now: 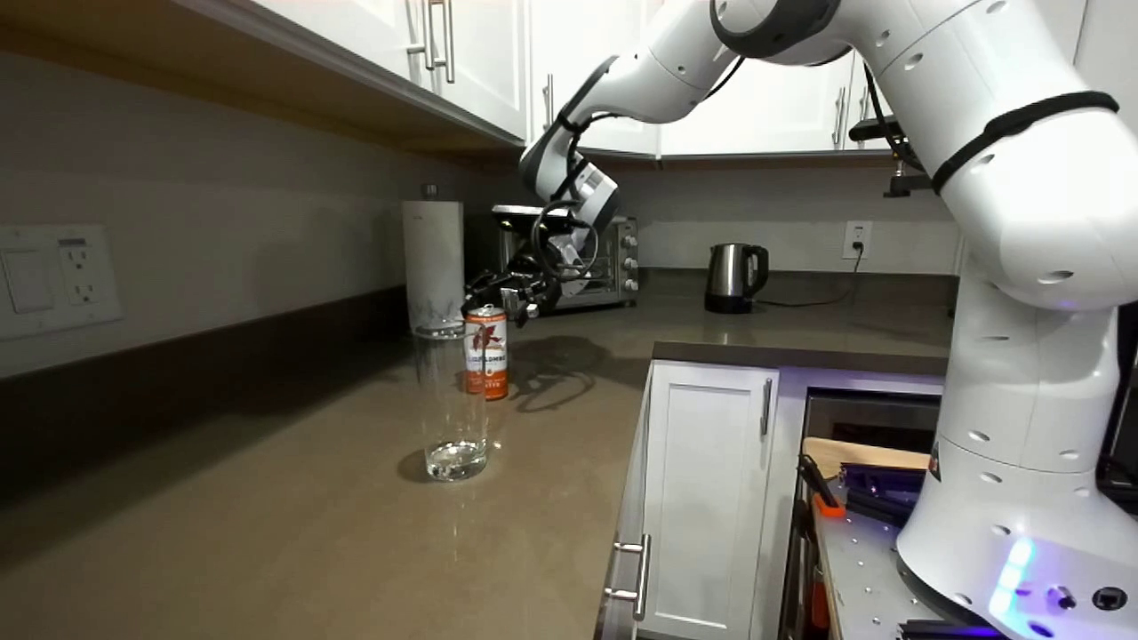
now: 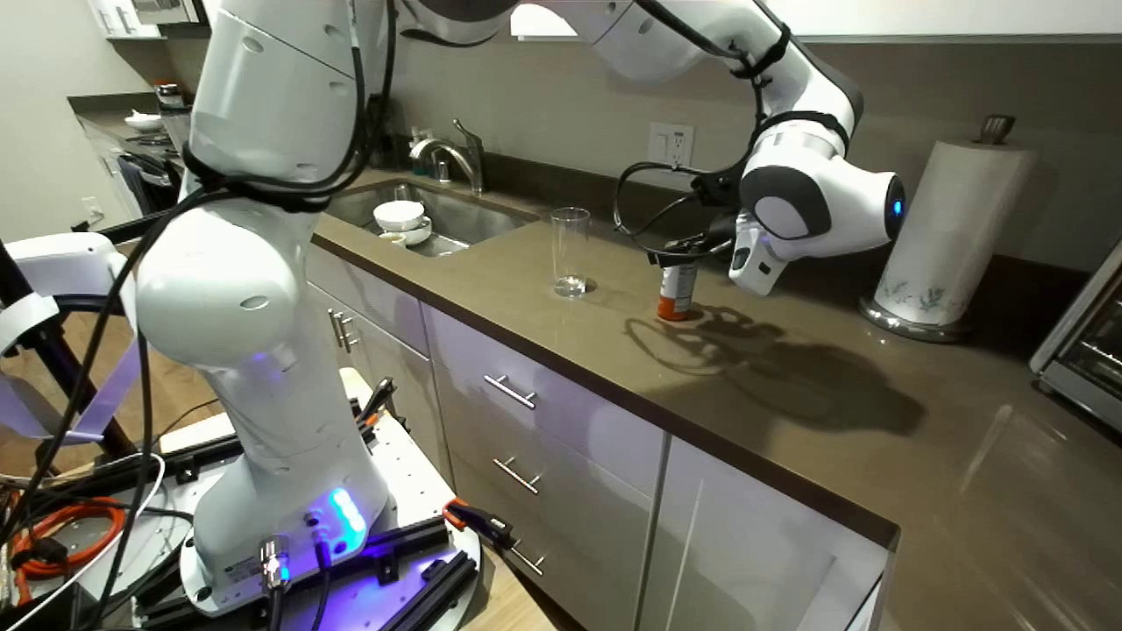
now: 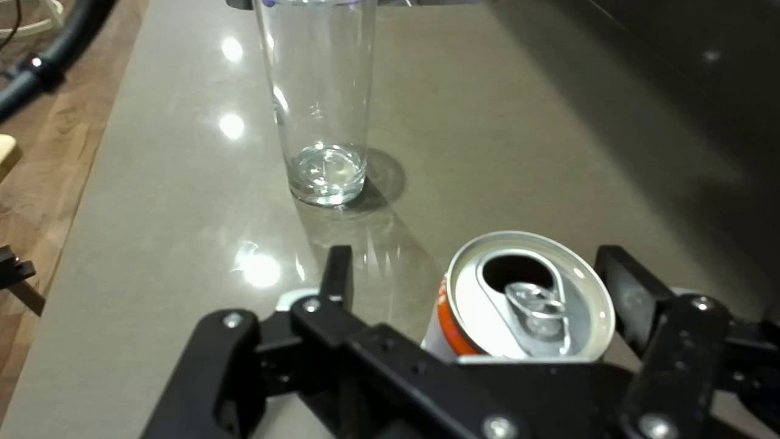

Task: Pick up the can, pour its contents in the glass cup and put it down

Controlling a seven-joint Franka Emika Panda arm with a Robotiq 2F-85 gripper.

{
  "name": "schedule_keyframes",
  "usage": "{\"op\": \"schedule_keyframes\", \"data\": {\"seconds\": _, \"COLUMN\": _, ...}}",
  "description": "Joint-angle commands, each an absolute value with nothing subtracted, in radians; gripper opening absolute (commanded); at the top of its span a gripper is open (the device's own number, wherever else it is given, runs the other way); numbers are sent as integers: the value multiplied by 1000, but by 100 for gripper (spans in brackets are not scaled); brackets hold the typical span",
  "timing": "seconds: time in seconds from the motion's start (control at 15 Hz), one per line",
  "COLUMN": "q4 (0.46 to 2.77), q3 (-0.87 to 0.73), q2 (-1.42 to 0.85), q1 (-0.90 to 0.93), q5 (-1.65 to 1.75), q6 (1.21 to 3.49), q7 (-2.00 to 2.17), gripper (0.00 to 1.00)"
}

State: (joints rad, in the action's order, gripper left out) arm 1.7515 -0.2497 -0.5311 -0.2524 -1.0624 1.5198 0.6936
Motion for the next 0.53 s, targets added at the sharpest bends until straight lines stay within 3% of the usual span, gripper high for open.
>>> {"op": "schedule_keyframes", "data": {"seconds": 0.0, "q4": 1691, "q3": -239, "q2": -574, "q1": -273, "q5": -1027, "q6": 1452, "q7": 655, "gripper": 100}}
{"op": "schedule_keyframes", "data": {"seconds": 0.47, "q4": 1677, "q3": -243, "q2": -594, "q1": -268, "q5": -1028, "q6": 1458, "q7": 651, "gripper": 100}}
